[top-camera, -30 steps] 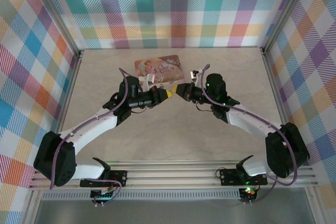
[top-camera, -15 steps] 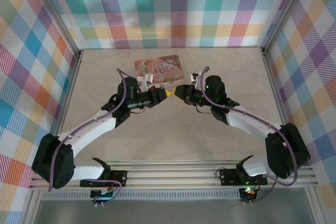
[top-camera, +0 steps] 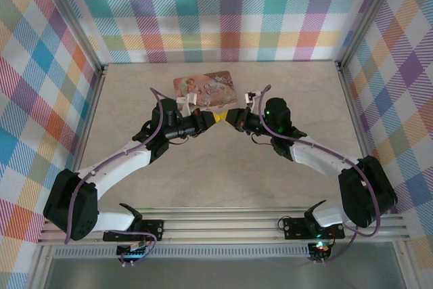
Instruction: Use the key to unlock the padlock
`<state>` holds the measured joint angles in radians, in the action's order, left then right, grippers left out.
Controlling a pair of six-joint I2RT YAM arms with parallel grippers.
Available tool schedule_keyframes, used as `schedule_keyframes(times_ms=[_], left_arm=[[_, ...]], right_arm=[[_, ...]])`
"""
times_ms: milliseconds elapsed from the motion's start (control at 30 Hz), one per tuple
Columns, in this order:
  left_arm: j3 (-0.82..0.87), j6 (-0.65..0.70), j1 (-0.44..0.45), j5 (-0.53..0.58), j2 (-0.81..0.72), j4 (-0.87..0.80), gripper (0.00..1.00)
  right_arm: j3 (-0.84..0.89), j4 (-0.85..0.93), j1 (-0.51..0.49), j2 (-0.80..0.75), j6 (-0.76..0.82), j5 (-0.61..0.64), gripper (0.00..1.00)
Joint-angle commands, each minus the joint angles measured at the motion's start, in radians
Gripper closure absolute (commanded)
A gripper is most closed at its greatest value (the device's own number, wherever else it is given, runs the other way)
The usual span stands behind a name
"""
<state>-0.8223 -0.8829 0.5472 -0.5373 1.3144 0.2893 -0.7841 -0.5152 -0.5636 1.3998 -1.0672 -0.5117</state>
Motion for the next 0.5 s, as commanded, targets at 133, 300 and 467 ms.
schedule_keyframes(times_ms=[133,300,467], left_arm=[[-0.028,0.167,0.011,-0.088,-0.073,-0.114,0.92],[-0.108,0.312,-0.005,-0.115,-0.120,-0.269,0.55],[-0.160,0.436,-0.044,-0.140,-0.200,-0.353,0.49]], right_arm=[[-0.085,0.143,0.012,-0.053,0.278,-0.118,1.00],[-0.308,0.580,0.021,-0.073,0.688,-0.242,1.00],[-0.518,1.015,0.020,-0.083,1.106,-0.221,1.00]])
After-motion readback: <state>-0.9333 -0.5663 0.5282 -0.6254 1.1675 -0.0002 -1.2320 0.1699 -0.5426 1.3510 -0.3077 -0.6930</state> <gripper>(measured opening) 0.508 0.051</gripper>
